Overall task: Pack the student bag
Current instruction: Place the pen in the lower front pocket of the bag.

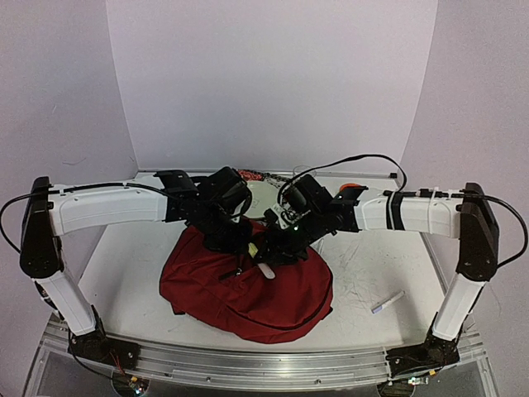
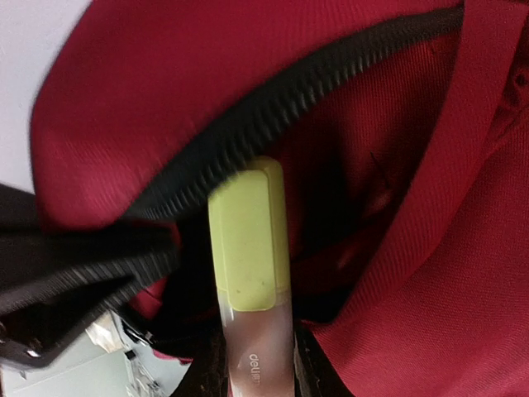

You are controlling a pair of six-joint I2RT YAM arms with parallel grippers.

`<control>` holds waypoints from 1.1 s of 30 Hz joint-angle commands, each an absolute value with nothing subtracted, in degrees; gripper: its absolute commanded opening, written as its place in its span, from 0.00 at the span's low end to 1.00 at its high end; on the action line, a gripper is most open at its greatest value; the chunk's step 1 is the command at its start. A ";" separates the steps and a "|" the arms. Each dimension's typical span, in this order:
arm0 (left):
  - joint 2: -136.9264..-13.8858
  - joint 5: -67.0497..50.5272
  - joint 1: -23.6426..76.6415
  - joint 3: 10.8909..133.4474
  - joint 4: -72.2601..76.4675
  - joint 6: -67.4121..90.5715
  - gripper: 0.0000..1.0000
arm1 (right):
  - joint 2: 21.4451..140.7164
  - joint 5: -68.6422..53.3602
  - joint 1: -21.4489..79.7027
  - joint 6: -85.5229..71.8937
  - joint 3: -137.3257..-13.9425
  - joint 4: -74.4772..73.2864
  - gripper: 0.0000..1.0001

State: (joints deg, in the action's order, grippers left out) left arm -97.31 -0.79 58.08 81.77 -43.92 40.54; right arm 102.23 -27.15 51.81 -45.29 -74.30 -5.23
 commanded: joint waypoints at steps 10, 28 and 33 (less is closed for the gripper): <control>-91.13 -1.59 58.27 81.74 -40.28 42.87 0.00 | 108.55 -20.69 52.35 -62.79 -78.20 16.35 0.00; -86.80 2.85 57.51 77.57 -39.41 44.08 0.00 | 108.30 -15.08 55.76 -58.43 -77.42 17.72 0.56; -85.28 3.34 56.26 74.58 -39.57 43.86 0.00 | 103.28 -13.11 55.81 -52.99 -77.32 10.91 0.58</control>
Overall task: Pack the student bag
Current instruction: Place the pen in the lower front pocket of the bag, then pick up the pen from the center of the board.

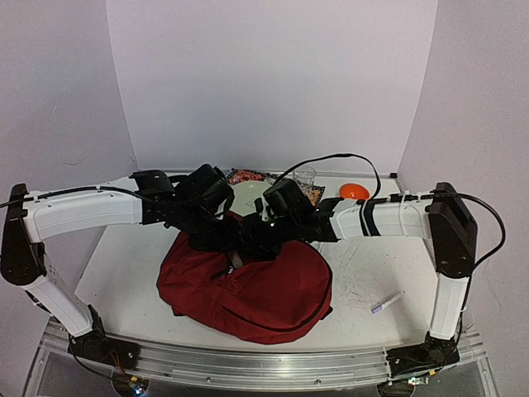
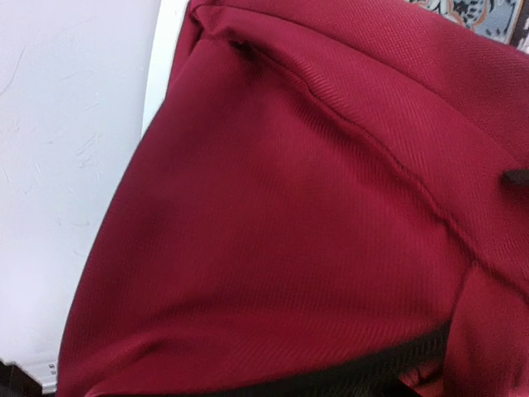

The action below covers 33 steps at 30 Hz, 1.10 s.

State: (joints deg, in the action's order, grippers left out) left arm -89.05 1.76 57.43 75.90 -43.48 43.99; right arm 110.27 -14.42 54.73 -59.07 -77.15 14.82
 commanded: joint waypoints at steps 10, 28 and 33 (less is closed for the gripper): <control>-84.64 3.55 54.72 70.92 -41.30 43.14 0.00 | 92.63 -5.16 54.17 -45.54 -72.64 -1.55 0.57; -80.65 7.12 49.24 65.20 -49.20 39.80 0.00 | 92.08 13.60 42.96 -43.32 -64.37 -11.81 0.55; -79.03 8.18 47.51 65.04 -50.90 38.85 0.00 | 97.11 16.93 41.71 -44.39 -66.35 -13.70 0.53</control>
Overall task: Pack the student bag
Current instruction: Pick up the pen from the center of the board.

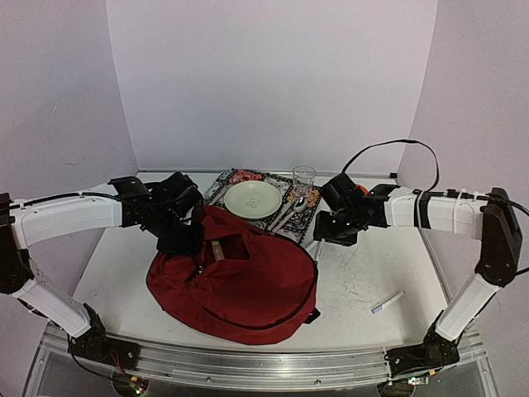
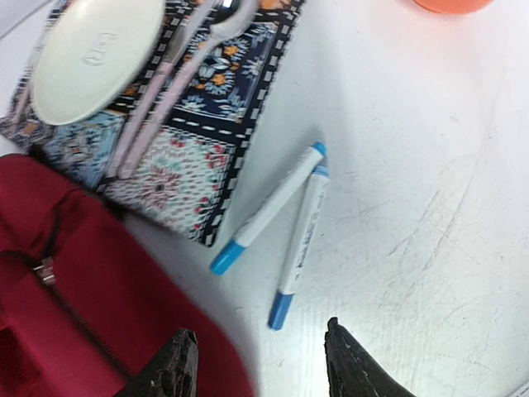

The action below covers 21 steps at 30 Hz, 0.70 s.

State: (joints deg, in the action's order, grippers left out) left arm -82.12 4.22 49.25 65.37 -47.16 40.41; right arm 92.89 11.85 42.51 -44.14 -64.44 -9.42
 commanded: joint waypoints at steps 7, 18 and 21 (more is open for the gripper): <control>-79.01 7.30 47.29 65.42 -51.02 38.73 0.00 | 105.39 18.63 41.59 -45.12 -70.43 -15.42 0.46; -80.46 6.17 47.29 66.41 -50.97 38.24 0.00 | 114.41 16.45 41.57 -44.54 -76.63 -15.38 0.38; -80.59 5.84 47.28 66.60 -50.98 38.34 0.00 | 115.83 16.06 41.55 -45.09 -76.96 -15.38 0.37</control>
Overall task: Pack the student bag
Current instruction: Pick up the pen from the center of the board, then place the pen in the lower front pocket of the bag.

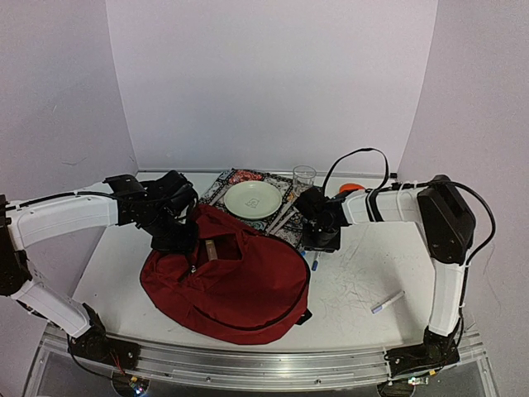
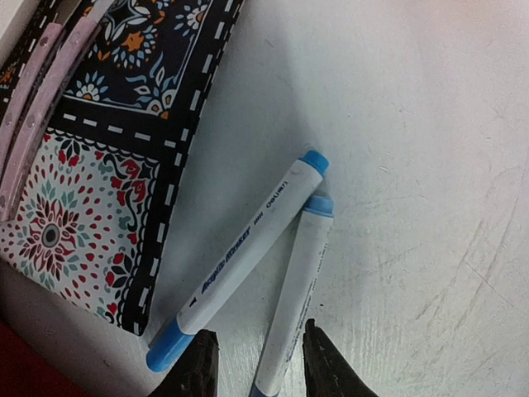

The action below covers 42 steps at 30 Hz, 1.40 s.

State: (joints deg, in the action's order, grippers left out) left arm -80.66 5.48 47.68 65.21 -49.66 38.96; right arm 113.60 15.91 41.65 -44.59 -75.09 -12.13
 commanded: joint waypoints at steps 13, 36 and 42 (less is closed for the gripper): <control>-81.01 5.10 47.28 66.64 -50.71 38.54 0.00 | 118.73 15.57 40.76 -46.91 -74.46 -15.46 0.30; -85.87 -5.38 48.67 74.11 -47.31 37.76 0.00 | 96.65 11.02 39.83 -42.06 -62.58 -14.19 0.00; -88.71 -7.73 50.53 77.33 -45.51 38.12 0.00 | 90.91 1.16 43.03 -39.11 -64.37 -12.40 0.00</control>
State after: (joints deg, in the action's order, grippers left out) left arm -87.13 -4.81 49.14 72.77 -49.28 38.59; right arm 94.08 9.31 40.68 -42.07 -62.61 -11.33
